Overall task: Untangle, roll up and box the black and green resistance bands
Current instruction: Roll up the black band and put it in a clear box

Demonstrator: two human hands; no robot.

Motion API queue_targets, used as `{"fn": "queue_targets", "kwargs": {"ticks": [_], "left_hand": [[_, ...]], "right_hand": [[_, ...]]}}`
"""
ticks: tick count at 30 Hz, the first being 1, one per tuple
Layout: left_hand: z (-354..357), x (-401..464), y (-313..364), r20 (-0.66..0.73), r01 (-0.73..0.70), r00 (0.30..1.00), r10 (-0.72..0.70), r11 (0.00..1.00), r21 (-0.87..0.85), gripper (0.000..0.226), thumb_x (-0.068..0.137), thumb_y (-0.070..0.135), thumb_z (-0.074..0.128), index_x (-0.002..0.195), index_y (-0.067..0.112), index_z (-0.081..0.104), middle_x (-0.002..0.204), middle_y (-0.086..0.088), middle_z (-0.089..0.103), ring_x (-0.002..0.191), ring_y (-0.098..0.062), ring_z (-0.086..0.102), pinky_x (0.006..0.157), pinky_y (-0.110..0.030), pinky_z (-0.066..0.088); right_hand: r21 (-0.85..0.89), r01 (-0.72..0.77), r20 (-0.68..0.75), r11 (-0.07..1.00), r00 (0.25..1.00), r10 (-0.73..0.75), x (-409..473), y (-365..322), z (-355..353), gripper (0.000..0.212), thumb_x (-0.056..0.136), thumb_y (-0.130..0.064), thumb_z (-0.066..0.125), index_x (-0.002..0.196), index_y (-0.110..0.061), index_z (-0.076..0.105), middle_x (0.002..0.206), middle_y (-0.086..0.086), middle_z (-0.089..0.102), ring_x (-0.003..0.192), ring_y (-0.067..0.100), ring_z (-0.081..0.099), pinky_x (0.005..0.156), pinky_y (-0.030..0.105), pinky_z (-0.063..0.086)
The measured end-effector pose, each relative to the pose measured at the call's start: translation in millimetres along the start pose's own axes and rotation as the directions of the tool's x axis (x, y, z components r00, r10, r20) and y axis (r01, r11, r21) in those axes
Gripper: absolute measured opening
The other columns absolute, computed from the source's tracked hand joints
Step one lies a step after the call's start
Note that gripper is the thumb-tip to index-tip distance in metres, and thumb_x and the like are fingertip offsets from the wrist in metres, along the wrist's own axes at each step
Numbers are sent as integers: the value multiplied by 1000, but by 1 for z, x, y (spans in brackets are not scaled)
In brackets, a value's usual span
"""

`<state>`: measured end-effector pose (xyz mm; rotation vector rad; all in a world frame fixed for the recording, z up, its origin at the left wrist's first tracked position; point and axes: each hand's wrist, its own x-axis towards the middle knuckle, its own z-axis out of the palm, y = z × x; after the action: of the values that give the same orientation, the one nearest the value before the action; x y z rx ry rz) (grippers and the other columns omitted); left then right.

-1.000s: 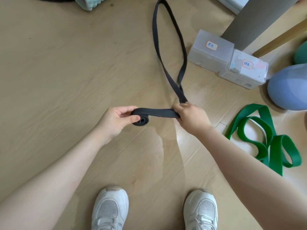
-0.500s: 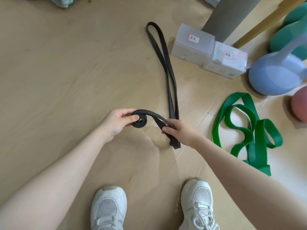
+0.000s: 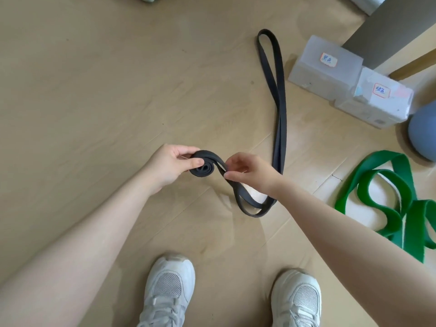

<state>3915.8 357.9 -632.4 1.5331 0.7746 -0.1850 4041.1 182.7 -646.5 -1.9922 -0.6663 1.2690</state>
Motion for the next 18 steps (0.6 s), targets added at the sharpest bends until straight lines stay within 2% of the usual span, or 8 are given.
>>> {"fn": "queue_targets", "kwargs": {"ticks": [3, 5, 8, 10, 13, 15, 16, 18], "left_hand": [[1, -3, -4, -33, -7, 999, 5, 999, -36, 24, 82, 8, 66, 104, 19, 68, 87, 9, 71, 75, 6, 64, 73, -4, 46], [5, -4, -3, -23, -16, 1000, 14, 997, -80, 26, 83, 8, 66, 107, 17, 67, 91, 6, 70, 76, 4, 64, 77, -7, 48], [6, -1, 4, 21, -35, 999, 38, 994, -105, 23, 83, 9, 65, 101, 23, 68, 92, 6, 72, 81, -1, 65, 81, -12, 50], [4, 2, 7, 65, -42, 997, 48, 995, -93, 23, 84, 9, 64, 95, 28, 69, 86, 10, 73, 80, 0, 65, 80, -11, 50], [9, 4, 11, 103, -37, 994, 45, 996, -83, 23, 84, 7, 64, 93, 28, 70, 83, 10, 73, 78, -1, 65, 77, -11, 50], [14, 6, 14, 109, -38, 993, 47, 995, -88, 23, 83, 6, 65, 99, 23, 69, 84, 10, 73, 79, -1, 65, 77, -11, 50], [15, 6, 16, 106, -43, 993, 52, 995, -89, 24, 83, 6, 65, 102, 20, 69, 85, 9, 72, 79, -1, 65, 77, -11, 50], [16, 8, 19, 98, -58, 993, 66, 995, -76, 24, 82, 7, 66, 100, 23, 69, 89, 7, 72, 81, -3, 65, 80, -13, 50]], "right_hand": [[-111, 23, -41, 994, 999, -28, 0, -7, 6, 18, 82, -7, 55, 85, -25, 52, 88, 0, 60, 87, 21, 59, 83, 38, 48], [-54, 4, -4, 999, 1000, -4, -4, -13, -6, 18, 83, -2, 49, 90, -18, 49, 81, 6, 56, 74, 24, 55, 76, 40, 47], [204, -57, 205, 977, 979, 14, -14, -17, -41, 13, 91, -4, 48, 98, -14, 50, 64, 3, 45, 54, 15, 40, 60, 27, 42], [156, -13, 161, 988, 987, -13, -17, -16, -58, 15, 94, -15, 51, 106, -22, 55, 63, -2, 41, 55, 10, 38, 59, 22, 39], [-82, 93, -112, 992, 988, -102, -13, -10, -54, 17, 94, -18, 51, 106, -27, 60, 82, -10, 53, 75, -4, 52, 82, 24, 43], [-269, 106, -81, 957, 988, -132, -10, -6, -39, 21, 92, -14, 54, 110, -21, 61, 110, -9, 56, 107, 3, 53, 99, 18, 36], [-321, 105, -51, 941, 990, -128, -8, -5, -33, 26, 91, -12, 55, 116, -20, 59, 123, -6, 53, 123, 10, 46, 103, 13, 29], [-229, 123, -76, 965, 987, -144, -8, -9, -26, 36, 90, -10, 55, 125, -19, 50, 135, -5, 48, 135, 11, 34, 110, 19, 22]]}}
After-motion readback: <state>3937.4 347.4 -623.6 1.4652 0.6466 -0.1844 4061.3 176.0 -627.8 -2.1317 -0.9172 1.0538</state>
